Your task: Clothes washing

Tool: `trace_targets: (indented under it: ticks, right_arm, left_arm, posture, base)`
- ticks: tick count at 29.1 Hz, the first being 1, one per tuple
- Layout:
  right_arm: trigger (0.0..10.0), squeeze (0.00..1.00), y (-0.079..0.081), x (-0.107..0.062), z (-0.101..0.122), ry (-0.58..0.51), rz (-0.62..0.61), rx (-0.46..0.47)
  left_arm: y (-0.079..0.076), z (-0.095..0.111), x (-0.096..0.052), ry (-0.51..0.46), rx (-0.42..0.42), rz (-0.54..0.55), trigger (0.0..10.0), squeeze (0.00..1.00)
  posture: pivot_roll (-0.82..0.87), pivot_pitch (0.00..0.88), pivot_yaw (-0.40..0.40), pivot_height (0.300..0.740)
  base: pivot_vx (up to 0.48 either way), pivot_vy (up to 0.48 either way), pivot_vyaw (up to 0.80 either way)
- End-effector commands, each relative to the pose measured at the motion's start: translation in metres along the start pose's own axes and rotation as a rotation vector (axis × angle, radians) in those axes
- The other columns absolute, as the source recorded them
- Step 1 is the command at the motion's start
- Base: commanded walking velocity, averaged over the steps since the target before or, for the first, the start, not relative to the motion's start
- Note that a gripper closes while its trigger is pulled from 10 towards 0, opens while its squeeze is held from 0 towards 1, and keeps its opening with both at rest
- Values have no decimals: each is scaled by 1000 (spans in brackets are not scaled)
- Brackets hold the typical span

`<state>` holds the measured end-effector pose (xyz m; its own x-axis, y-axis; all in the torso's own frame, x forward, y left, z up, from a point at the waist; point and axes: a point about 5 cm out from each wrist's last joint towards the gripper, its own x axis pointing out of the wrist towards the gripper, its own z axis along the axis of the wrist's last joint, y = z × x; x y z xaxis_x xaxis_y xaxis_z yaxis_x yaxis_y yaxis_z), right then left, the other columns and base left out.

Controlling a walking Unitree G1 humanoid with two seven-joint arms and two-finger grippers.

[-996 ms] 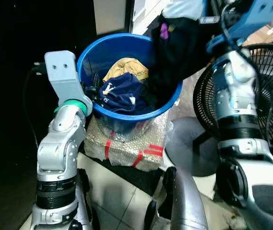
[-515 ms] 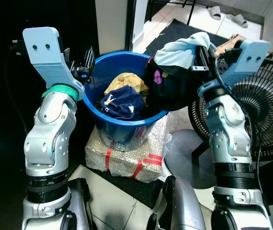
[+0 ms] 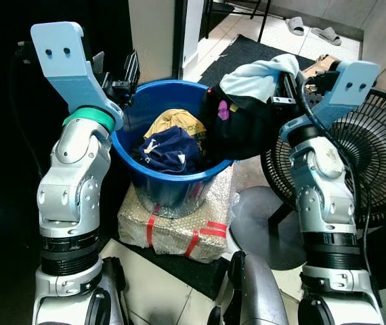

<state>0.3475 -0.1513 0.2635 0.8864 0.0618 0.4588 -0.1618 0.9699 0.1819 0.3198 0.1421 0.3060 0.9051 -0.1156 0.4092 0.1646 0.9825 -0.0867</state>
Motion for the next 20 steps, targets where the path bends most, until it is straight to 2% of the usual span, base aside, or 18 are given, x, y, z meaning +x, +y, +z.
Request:
trace_targets:
  ticks: [1,7,20]
  right_arm:
    - [10000,0,-2,-3,-2,12,-14,-5]
    - [10000,0,-4,-5,-3,21,-28,-14]
    - [10000,0,-2,-10,-5,35,-35,-8]
  left_arm:
    - [-2,-3,0,6,9,-11,10000,0]
    - [-7,-15,-3,59,-22,-25,10000,0]
    - [-10,-17,-3,72,-25,-39,10000,0]
  posture:
    - [61,0,-23,479]
    - [55,0,-13,509]
    - [52,10,-3,549]
  base:
    - [0,0,0]
    - [0,0,0]
    - [0,0,0]
